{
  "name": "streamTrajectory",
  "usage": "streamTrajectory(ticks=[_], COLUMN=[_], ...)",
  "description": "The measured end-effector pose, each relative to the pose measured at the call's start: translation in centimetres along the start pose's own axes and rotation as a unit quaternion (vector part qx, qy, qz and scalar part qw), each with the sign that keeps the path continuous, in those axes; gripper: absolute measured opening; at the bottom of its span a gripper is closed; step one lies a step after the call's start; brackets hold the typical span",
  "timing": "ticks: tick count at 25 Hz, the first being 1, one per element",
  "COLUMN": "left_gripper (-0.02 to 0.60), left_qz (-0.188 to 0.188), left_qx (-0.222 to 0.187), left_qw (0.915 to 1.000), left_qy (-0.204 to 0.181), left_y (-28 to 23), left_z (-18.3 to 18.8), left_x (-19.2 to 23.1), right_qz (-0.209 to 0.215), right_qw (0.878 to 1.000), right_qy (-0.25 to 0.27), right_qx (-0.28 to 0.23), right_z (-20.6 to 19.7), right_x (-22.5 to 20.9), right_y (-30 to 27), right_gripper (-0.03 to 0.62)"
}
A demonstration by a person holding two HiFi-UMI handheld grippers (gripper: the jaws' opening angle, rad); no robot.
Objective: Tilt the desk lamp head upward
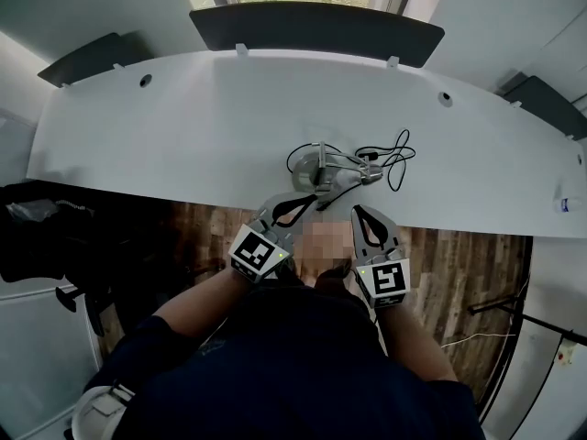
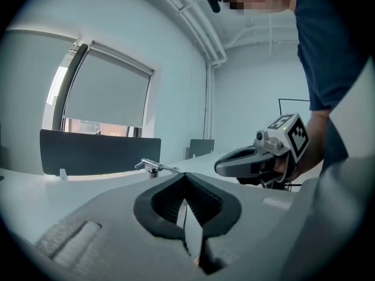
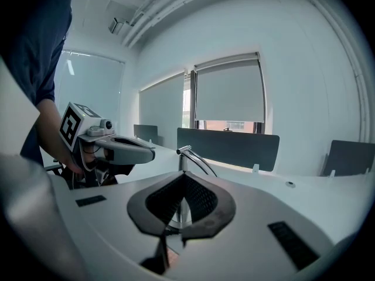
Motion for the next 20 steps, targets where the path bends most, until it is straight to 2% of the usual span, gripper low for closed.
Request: streamTrajectory(ticks=[9,17,20], left_gripper=[0.009,0.105,0.125], left_qz=[0.03,0.036,0.036], left_qx=[0.041,0.057,0.062], left_qw=[0.998,0.9965,0.9957], left_qy=[-0.037,-0.049,-0.059], left_y=[-3.5,-5.3,-6.0], left_z=[-2.5,-3.5,-3.6], left_x=[2.6,4.0,4.5], right_qz=[-0.035,-0.07,-0.079], right_qw=[0.998,0.993,0.99], right_qy=[0.035,0.078,0.098], right_qx=[0.038,0.06,0.07], right_z=[-1.4,-1.7,-2.3], right_x=[-1.7,-2.9,-3.2], right_y=[-2.9,-5.1,-5.9], right_gripper=[0.009,0.018,0.065])
Point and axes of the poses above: the fingertips, and each gripper's own axes: y backward along the fingers, x to its left, z out of its top, the point moved 10 cm from there along y, backward along the fingers, and after that the axes turned 4 degrees about -y, right-handed, at the moved point
